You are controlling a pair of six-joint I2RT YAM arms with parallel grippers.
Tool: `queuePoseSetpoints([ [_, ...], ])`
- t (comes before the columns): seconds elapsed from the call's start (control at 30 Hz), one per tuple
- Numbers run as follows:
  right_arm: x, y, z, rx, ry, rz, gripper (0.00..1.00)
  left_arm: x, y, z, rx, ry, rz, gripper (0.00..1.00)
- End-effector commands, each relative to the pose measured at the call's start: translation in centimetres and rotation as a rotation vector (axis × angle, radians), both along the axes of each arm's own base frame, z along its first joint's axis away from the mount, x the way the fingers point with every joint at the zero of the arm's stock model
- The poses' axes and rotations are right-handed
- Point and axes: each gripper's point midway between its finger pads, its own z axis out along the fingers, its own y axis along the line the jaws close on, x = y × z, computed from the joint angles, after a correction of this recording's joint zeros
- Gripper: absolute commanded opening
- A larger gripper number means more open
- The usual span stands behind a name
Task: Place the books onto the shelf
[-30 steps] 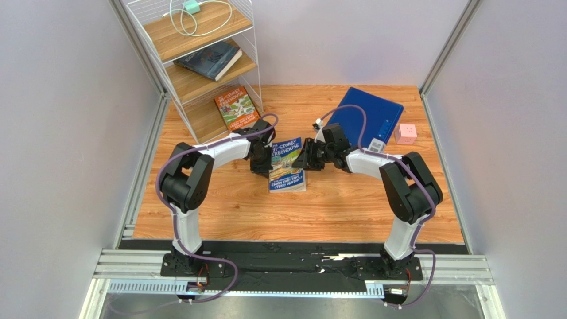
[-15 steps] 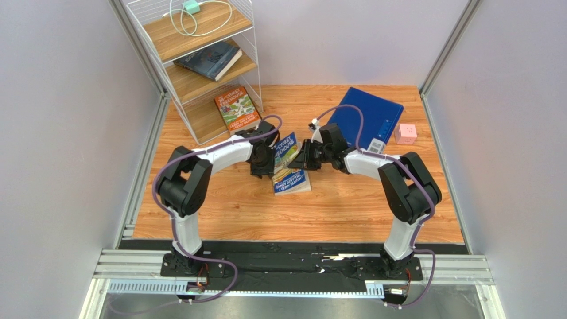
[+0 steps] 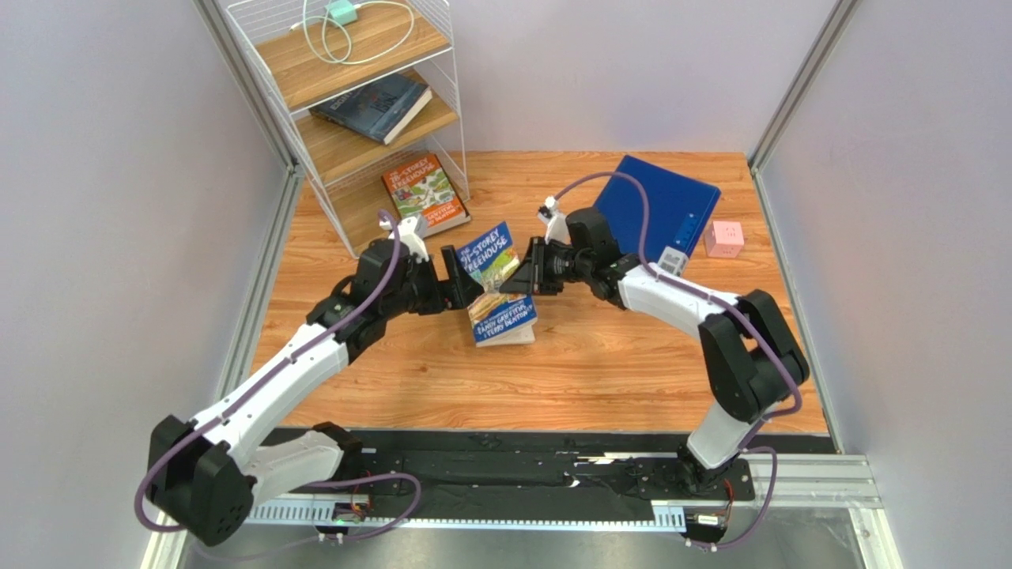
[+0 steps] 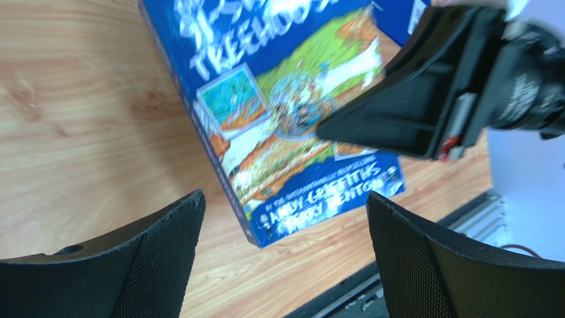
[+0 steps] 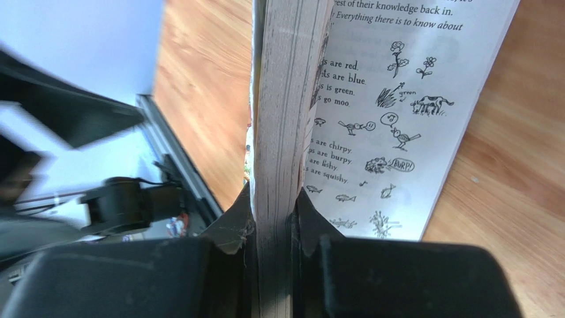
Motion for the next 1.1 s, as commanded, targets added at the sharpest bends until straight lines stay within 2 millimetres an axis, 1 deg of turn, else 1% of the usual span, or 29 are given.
queuePoseSetpoints([
  [0.0,0.7,1.0,13.0,0.213,-0.270,0.024,0.00,-0.8,-0.9,3.7,-0.199,-0.098,-0.003,0.95],
  [0.07,0.6,0.7,14.5,0.223,-0.301,0.010,0.00,-1.1,-0.3,4.2,-0.216,-0.114,0.027,0.96],
  [0.1,0.5,0.6,15.8,0.236,-0.318,0.006,0.00,-1.5,0.0,5.3,-0.247,-0.139,0.038,0.97],
  [0.17,0.3,0.5,17.0,0.257,-0.335,0.009,0.00,-1.6,0.0,5.8,-0.280,-0.159,0.048,0.98],
  [0.2,0.1,0.5,17.9,0.277,-0.353,0.008,0.00,-1.6,-0.1,6.0,-0.295,-0.160,0.045,0.98],
  [0.23,-0.1,0.5,18.4,0.294,-0.347,0.003,0.00,-1.7,-0.4,6.1,-0.306,-0.158,0.027,0.98],
  [0.27,-0.3,0.6,18.9,0.306,-0.350,0.009,0.00,-1.6,-0.8,6.6,-0.323,-0.177,0.010,0.98],
  [0.33,-0.4,0.6,19.5,0.322,-0.352,0.010,0.00,-1.7,-1.4,6.8,-0.347,-0.176,-0.018,0.98],
  [0.37,-0.6,0.7,19.7,0.328,-0.351,0.019,0.00,-1.4,-1.7,7.9,-0.381,-0.224,-0.027,0.95],
  [0.43,-0.7,0.6,19.7,0.338,-0.347,0.017,0.00,-1.4,-1.9,8.5,-0.412,-0.249,-0.036,0.91],
  [0.47,-0.8,0.6,19.9,0.346,-0.349,0.021,0.00,-1.3,-1.9,8.8,-0.420,-0.256,-0.037,0.87],
  [0.6,-1.0,0.3,20.8,0.371,-0.375,0.004,0.00,-1.4,-2.2,8.7,-0.421,-0.240,-0.052,0.78],
  [0.7,-0.7,0.2,21.7,0.380,-0.394,-0.010,0.00,-1.8,-2.3,8.4,-0.432,-0.229,-0.060,0.72],
  [0.83,-0.6,0.6,22.7,0.402,-0.399,0.003,0.00,-2.0,-2.6,7.9,-0.459,-0.224,-0.069,0.69],
  [0.87,-0.4,0.7,22.5,0.403,-0.392,0.003,0.00,-2.1,-2.8,7.6,-0.459,-0.217,-0.077,0.65],
  [0.93,-0.3,0.8,22.9,0.414,-0.396,0.003,0.00,-2.1,-3.1,7.8,-0.466,-0.221,-0.086,0.60],
  [0.97,-0.3,0.9,22.9,0.417,-0.394,0.006,0.00,-2.2,-3.3,7.8,-0.466,-0.220,-0.092,0.54],
  [1.03,-0.2,0.8,23.1,0.420,-0.401,-0.003,0.00,-2.3,-3.5,7.8,-0.467,-0.215,-0.102,0.50],
  [1.07,-0.1,0.9,23.1,0.422,-0.399,-0.002,0.00,-2.3,-3.7,7.8,-0.466,-0.212,-0.107,0.40],
])
